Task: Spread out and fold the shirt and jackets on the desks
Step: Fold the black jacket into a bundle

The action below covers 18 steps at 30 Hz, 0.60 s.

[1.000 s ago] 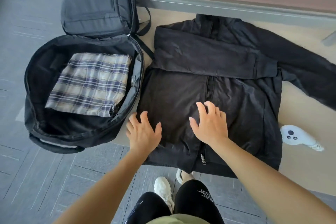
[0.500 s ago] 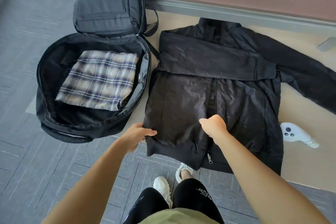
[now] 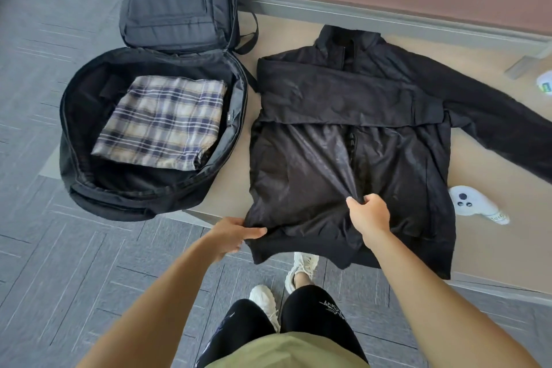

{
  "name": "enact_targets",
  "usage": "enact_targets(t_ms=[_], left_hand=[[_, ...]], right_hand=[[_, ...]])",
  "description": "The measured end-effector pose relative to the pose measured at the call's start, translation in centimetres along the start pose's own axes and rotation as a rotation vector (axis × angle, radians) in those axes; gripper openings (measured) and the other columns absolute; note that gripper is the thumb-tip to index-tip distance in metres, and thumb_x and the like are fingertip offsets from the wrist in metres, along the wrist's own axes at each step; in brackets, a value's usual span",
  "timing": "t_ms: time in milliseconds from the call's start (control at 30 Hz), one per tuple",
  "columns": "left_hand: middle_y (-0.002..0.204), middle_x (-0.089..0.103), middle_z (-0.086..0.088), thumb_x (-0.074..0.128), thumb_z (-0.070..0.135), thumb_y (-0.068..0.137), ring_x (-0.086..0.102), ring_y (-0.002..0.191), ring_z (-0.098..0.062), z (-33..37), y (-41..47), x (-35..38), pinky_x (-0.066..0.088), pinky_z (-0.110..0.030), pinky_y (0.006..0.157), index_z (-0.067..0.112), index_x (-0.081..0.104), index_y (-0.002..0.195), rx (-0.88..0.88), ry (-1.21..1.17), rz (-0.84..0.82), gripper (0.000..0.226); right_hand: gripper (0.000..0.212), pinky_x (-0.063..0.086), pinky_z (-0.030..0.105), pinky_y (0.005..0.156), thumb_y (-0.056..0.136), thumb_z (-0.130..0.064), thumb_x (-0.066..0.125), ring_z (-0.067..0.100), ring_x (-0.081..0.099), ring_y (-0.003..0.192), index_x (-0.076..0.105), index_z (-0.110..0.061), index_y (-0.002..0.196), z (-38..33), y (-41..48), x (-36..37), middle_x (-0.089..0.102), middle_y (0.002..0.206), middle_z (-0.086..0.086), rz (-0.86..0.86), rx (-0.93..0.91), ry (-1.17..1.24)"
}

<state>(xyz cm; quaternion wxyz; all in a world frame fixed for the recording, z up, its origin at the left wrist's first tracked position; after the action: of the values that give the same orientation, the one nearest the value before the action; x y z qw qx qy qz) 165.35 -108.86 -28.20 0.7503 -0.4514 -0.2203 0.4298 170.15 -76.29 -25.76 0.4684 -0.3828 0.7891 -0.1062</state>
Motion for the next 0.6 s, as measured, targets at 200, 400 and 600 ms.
enact_targets(t_ms=[200,400,600], left_hand=[[0.120,0.069,-0.012,0.077,-0.001,0.081,0.063,0.115,-0.031,-1.6,-0.6,2.2,0.048,-0.051,0.104,0.005,0.057,0.124,-0.027,-0.183,-0.129,0.048],[0.108,0.072,-0.012,0.080,0.010,0.081,0.068,0.102,-0.030,-4.0,-0.5,1.1,0.058,-0.047,0.091,0.006,0.062,0.116,-0.057,-0.068,0.026,0.040],[0.106,0.066,-0.012,0.070,0.038,0.090,0.062,0.095,-0.027,-3.1,-1.2,0.3,0.051,-0.035,0.080,0.006,0.062,0.115,0.008,0.492,0.158,0.042]], right_hand=[[0.046,0.046,0.036,0.070,0.095,-0.046,0.055,0.029,0.058,0.091,0.055,-0.008,0.121,1.3,-2.2,0.6,0.061,0.114,0.010,-0.079,-0.026,-0.159],[0.042,0.062,0.042,0.061,0.090,-0.045,0.068,0.025,0.064,0.066,0.046,-0.012,0.078,2.7,-3.8,-0.2,0.061,0.081,0.007,-0.165,-0.096,-0.241],[0.057,0.040,0.029,0.053,0.084,-0.061,0.069,0.026,0.061,0.061,0.039,-0.015,0.069,3.8,-4.9,-0.3,0.053,0.066,0.002,-0.148,-0.126,-0.490]])
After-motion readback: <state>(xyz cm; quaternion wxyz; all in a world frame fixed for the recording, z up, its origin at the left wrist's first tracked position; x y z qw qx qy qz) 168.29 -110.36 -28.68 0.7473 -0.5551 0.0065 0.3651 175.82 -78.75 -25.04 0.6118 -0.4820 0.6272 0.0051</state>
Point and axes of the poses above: each hand's wrist, its own y-axis towards the middle knuckle, its own x-axis out of the palm, z = x × y, the point moved 6 cm from there along y, towards the middle knuckle
